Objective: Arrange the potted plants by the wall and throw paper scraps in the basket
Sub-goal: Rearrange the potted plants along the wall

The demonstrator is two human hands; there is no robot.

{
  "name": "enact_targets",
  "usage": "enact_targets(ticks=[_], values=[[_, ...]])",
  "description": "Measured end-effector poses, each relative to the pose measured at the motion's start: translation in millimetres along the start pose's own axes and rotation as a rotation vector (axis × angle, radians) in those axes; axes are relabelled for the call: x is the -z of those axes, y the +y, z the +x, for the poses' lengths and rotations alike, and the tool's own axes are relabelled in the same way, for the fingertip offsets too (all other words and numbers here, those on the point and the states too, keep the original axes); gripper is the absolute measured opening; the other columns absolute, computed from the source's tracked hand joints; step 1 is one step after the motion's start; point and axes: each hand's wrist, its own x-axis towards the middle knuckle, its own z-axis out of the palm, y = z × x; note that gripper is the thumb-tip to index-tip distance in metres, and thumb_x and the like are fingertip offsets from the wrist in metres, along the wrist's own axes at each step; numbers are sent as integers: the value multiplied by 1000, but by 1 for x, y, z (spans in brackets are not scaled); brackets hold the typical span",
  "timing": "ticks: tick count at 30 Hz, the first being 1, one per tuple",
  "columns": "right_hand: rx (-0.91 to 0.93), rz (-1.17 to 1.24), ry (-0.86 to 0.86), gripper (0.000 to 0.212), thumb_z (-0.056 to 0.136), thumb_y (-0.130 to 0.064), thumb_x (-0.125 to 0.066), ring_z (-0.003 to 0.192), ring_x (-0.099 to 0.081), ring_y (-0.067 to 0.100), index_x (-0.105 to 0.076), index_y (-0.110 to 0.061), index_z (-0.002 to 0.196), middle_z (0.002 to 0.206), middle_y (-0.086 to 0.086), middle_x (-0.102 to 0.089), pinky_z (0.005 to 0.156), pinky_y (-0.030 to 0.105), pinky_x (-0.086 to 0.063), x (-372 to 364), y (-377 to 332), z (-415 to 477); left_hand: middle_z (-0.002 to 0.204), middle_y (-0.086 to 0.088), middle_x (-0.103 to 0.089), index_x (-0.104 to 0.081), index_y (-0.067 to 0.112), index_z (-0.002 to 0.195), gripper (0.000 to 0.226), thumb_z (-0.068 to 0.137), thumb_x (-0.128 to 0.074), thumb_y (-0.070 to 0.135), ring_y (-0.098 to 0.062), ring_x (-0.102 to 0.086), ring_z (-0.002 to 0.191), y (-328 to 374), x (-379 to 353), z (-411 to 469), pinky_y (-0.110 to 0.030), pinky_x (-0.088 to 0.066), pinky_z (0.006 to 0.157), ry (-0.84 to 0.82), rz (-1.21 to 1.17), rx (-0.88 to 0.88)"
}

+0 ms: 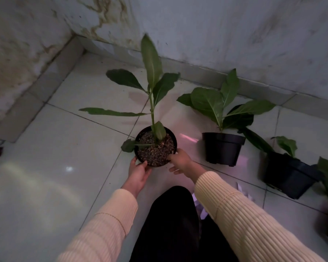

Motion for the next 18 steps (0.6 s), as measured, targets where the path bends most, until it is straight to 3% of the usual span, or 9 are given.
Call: enact_targets(ticks=[3, 5, 7, 9, 14, 18], values=[[-8, 7, 8, 42, 93, -21, -48, 71, -61, 24, -39, -13, 134, 105, 10, -56, 73, 34, -47, 1, 3, 2, 137, -17, -50, -32, 13, 144, 53, 95, -46, -1, -32, -54, 120, -5, -1, 2, -36, -46, 97, 68, 55, 16], [-22, 23, 14, 48, 93, -22, -49, 76, -63, 25, -37, -12, 139, 112, 11, -56, 72, 33, -48, 3, 4, 1, 139, -17, -49, -36, 8, 142, 53, 92, -53, 10, -30, -56, 114, -4, -8, -1, -34, -47, 96, 211, 183, -10], [-25, 44, 29, 54, 94, -23, -49, 74, -64, 23, -32, -12, 144, 125, 13, -57, 66, 30, -49, 7, 7, 0, 143, -19, -41, -37, 5, 139, 54, 89, -56, 16, -34, -49, 123, -1, -20, -10, -38, -42, 103, 433, 375, -100], [4, 71, 95, 53, 94, -21, -48, 75, -64, 24, -34, -12, 144, 126, 15, -58, 62, 29, -48, 13, 8, -3, 143, -19, -36, -39, 4, 136, 52, 89, -55, 15, -36, -40, 129, 0, -34, -24, -41, -35, 105, 545, 525, -252], [186, 356, 374, 31, 89, -1, -44, 55, -59, 20, -57, -3, 117, 89, 11, -63, 53, 29, -46, 50, 5, -10, 137, -19, -37, -42, 5, 130, 52, 83, -62, 13, -36, -35, 126, -12, -73, -49, -44, -36, 101, 477, 706, -530], [248, 459, 611, 15, 93, -7, -47, 56, -57, 17, -56, -14, 103, 80, 10, -65, 50, 27, -48, 100, 5, -19, 128, -18, -45, -47, 4, 123, 45, 81, -63, 10, -29, -45, 113, -25, -107, -60, -38, -37, 97, 275, 724, -645]])
